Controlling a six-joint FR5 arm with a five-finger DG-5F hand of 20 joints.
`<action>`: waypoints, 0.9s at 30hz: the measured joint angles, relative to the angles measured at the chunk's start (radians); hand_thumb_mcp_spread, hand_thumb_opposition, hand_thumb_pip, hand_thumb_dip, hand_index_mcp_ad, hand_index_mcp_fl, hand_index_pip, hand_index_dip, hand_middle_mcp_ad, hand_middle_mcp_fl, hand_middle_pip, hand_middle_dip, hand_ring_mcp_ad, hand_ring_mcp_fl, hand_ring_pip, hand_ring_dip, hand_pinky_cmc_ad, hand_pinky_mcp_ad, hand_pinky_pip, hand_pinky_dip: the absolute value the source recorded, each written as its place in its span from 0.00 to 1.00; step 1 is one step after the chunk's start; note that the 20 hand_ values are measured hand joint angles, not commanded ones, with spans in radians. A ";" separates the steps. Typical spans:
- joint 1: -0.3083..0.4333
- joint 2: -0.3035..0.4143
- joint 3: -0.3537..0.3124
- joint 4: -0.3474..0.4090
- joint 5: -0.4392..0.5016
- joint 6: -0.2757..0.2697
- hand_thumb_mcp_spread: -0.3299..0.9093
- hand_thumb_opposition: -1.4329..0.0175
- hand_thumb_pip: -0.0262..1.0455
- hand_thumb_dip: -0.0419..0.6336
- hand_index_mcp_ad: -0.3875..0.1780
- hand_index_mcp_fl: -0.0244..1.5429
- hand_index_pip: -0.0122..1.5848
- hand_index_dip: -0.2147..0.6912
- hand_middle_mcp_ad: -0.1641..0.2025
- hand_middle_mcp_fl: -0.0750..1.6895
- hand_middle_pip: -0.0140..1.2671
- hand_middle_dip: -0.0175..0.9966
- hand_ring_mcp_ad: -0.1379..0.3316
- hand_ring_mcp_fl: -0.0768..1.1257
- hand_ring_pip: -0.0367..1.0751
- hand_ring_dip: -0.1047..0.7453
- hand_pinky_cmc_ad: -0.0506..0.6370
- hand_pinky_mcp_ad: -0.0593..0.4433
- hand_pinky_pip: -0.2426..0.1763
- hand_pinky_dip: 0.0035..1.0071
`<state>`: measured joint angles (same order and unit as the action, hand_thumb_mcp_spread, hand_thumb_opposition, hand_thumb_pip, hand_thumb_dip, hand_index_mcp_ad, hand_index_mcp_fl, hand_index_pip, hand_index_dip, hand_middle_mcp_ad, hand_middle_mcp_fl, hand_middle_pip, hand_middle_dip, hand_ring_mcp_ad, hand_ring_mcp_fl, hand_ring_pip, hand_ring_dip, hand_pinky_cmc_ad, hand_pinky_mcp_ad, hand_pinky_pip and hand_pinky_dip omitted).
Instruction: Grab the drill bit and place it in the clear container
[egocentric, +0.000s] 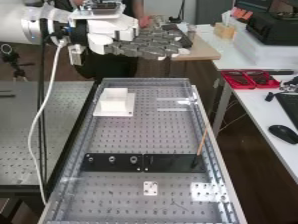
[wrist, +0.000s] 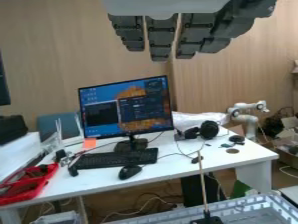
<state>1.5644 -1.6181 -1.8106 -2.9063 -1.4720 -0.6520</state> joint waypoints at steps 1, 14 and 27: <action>-0.001 -0.003 -0.004 0.008 0.003 0.003 0.27 0.99 0.03 0.09 0.69 0.01 0.01 0.26 0.60 0.05 0.03 0.06 0.42 0.08 0.06 0.14 0.11 0.15 0.55 0.01; -0.020 -0.114 -0.085 0.169 0.090 0.049 0.42 0.58 0.34 0.09 0.76 0.01 0.04 0.34 0.59 0.06 0.13 0.07 0.58 0.08 0.11 0.15 0.27 0.29 0.44 0.15; -0.043 -0.203 -0.121 0.298 0.136 0.103 0.50 0.49 0.58 0.23 0.75 0.12 0.06 0.51 0.59 0.06 0.13 0.12 0.61 0.08 0.11 0.14 0.36 0.35 0.33 0.21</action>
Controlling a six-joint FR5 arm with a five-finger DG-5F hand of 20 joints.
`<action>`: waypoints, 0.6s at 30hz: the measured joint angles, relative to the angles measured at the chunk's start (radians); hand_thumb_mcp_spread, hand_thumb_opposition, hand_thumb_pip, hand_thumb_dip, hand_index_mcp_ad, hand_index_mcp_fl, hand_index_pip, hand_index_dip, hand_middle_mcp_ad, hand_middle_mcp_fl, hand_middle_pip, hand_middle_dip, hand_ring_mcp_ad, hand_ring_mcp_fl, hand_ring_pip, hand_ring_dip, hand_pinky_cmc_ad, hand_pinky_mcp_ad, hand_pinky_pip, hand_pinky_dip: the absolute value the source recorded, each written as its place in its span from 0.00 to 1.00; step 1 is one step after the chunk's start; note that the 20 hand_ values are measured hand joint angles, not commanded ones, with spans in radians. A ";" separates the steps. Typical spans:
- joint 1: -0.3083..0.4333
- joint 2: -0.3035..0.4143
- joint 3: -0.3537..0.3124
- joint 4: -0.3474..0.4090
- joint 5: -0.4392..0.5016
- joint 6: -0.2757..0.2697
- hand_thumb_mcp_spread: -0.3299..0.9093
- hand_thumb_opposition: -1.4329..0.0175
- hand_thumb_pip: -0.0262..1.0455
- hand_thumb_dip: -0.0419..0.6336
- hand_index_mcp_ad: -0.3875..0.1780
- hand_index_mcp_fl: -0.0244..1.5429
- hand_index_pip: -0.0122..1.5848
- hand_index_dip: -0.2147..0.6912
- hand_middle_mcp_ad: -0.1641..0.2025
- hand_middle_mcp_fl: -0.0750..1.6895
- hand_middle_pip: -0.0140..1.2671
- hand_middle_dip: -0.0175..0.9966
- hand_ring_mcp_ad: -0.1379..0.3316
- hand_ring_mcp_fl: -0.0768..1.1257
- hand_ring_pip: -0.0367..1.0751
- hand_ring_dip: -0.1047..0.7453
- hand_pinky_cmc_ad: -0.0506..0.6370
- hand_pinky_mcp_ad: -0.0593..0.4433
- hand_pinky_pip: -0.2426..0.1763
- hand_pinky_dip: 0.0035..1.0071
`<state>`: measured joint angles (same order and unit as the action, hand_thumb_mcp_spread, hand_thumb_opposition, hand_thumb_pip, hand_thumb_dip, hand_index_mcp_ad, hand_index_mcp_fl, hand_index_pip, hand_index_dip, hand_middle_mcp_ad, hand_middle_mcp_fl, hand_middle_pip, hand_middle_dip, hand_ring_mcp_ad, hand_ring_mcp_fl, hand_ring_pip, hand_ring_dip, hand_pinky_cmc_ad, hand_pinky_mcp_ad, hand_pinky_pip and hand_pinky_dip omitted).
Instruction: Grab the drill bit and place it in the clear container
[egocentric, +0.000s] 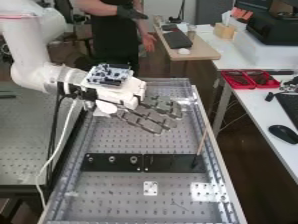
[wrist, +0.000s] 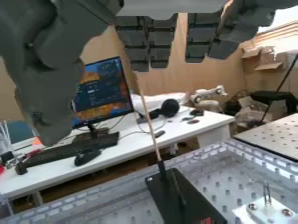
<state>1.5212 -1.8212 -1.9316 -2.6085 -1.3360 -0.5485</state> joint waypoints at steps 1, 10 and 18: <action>-0.002 -0.006 0.002 -0.001 0.000 0.002 0.50 0.48 0.63 0.25 0.75 0.12 0.06 0.51 0.59 0.06 0.13 0.13 0.62 0.08 0.11 0.15 0.38 0.34 0.32 0.21; -0.022 -0.068 0.032 0.014 -0.009 0.027 0.51 0.42 0.76 0.44 0.72 0.18 0.42 0.50 0.59 0.07 0.13 0.14 0.65 0.08 0.11 0.15 0.45 0.37 0.33 0.22; -0.047 -0.129 0.085 0.006 -0.029 0.030 0.52 0.39 0.79 0.53 0.72 0.17 0.67 0.50 0.60 0.08 0.13 0.16 0.64 0.08 0.11 0.15 0.46 0.38 0.33 0.22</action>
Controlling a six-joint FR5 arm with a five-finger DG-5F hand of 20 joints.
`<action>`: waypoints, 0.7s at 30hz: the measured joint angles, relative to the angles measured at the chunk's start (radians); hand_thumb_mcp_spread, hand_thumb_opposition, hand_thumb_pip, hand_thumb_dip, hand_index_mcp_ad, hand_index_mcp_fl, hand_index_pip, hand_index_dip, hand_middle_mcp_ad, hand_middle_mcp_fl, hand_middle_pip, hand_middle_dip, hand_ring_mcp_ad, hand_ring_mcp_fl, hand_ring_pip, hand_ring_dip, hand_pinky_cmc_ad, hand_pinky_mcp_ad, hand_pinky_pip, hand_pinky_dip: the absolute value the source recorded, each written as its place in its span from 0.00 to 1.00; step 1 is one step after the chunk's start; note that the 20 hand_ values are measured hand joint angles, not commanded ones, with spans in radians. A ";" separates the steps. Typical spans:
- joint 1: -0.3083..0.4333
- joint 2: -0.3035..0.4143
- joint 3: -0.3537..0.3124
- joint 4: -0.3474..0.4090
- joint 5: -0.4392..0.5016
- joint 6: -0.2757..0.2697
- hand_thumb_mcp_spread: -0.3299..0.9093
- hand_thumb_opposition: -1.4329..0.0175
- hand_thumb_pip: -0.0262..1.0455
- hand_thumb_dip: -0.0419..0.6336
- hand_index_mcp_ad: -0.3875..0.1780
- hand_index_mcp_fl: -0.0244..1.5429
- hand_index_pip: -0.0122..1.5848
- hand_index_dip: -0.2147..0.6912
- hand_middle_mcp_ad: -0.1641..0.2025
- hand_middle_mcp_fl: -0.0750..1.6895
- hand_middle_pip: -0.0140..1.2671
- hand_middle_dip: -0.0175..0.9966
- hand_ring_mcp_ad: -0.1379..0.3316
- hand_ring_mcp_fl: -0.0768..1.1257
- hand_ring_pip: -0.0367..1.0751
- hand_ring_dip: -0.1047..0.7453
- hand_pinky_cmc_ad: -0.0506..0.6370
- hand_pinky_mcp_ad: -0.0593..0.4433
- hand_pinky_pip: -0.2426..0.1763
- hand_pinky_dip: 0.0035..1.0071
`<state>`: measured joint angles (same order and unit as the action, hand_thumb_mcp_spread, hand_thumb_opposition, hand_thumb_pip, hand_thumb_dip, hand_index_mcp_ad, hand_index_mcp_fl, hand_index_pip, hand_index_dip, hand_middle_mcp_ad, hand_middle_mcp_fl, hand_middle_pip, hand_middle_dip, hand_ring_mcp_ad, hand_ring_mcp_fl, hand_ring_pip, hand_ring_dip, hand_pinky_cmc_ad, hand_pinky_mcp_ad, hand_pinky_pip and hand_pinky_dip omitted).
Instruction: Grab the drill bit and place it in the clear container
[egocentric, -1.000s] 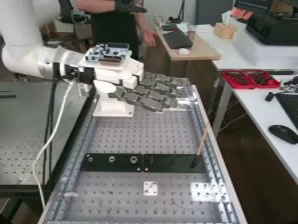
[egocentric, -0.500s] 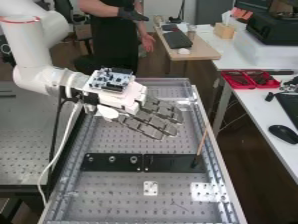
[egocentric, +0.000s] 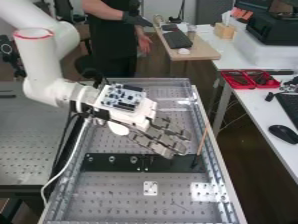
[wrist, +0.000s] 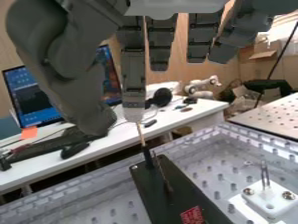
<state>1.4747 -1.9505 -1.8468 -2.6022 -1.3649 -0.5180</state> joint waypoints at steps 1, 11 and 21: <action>-0.001 -0.004 0.004 -0.001 -0.001 -0.001 0.52 0.39 0.79 0.53 0.72 0.16 0.68 0.51 0.59 0.08 0.13 0.16 0.64 0.08 0.11 0.15 0.46 0.38 0.33 0.22; -0.027 -0.077 0.077 -0.017 -0.029 -0.022 0.54 0.39 0.74 0.53 0.67 0.11 0.78 0.51 0.60 0.10 0.13 0.19 0.65 0.08 0.11 0.15 0.47 0.38 0.33 0.21; -0.045 -0.113 0.097 0.018 -0.039 -0.029 0.57 0.39 0.73 0.53 0.64 0.11 0.87 0.53 0.60 0.15 0.13 0.22 0.65 0.08 0.11 0.15 0.46 0.38 0.33 0.19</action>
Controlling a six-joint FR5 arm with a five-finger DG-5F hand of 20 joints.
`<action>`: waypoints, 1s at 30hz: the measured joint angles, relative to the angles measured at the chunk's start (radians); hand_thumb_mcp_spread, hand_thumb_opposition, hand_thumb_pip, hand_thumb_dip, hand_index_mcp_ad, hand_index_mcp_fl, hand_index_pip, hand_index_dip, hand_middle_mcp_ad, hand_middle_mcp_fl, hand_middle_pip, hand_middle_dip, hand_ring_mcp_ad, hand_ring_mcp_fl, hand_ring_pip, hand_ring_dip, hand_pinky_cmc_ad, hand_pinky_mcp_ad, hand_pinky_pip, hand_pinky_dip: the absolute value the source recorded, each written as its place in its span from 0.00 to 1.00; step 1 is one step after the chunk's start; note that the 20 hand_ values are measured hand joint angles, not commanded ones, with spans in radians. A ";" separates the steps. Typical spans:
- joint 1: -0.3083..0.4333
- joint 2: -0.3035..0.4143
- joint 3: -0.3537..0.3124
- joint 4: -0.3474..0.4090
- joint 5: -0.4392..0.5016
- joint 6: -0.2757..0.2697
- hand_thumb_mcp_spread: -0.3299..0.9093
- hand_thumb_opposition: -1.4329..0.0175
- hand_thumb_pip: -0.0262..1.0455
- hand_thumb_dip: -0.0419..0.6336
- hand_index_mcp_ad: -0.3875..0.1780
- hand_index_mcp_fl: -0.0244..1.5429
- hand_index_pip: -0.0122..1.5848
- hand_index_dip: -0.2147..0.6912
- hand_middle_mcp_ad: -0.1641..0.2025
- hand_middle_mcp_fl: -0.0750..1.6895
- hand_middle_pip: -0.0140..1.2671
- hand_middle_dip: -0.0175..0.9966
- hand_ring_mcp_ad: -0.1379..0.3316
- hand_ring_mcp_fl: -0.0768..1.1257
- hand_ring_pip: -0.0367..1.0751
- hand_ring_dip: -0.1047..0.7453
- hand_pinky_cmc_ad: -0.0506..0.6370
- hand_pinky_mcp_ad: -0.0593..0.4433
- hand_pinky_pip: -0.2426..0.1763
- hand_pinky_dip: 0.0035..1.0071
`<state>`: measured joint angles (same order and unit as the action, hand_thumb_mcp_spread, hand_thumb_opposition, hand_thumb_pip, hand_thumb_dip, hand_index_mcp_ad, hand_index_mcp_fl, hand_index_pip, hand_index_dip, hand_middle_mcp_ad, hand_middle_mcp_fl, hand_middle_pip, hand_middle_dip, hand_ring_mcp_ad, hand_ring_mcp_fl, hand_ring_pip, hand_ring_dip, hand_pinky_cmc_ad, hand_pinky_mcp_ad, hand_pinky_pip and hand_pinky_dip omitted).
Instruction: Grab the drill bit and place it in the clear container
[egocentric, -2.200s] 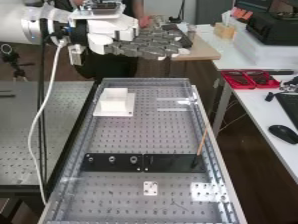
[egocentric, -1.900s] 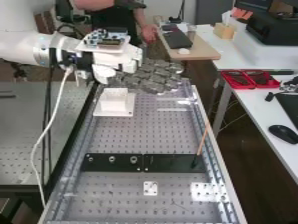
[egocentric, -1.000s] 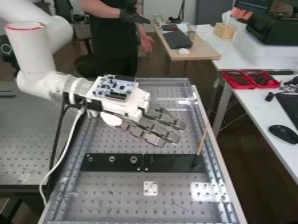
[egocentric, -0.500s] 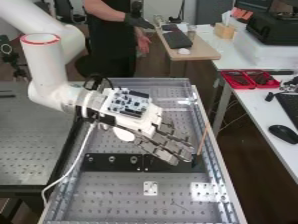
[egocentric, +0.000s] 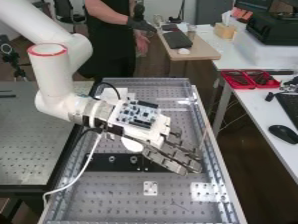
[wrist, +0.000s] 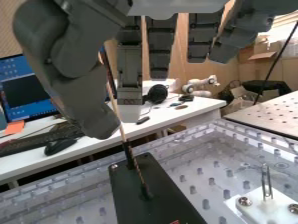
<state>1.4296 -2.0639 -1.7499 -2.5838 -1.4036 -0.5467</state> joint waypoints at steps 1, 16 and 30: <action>-0.001 -0.001 0.000 0.005 0.000 0.002 0.59 0.39 0.73 0.53 0.64 0.11 0.87 0.55 0.60 0.15 0.13 0.22 0.65 0.08 0.11 0.15 0.46 0.38 0.34 0.19; -0.018 -0.045 0.045 -0.003 -0.025 0.004 0.60 0.39 0.73 0.53 0.61 0.14 0.93 0.56 0.59 0.16 0.12 0.23 0.66 0.08 0.11 0.14 0.45 0.38 0.40 0.17; -0.025 -0.079 0.071 -0.004 -0.050 0.001 0.62 0.39 0.73 0.54 0.61 0.15 0.89 0.53 0.59 0.16 0.12 0.24 0.65 0.08 0.11 0.15 0.46 0.38 0.43 0.18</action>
<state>1.4043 -2.1433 -1.6786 -2.5877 -1.4539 -0.5454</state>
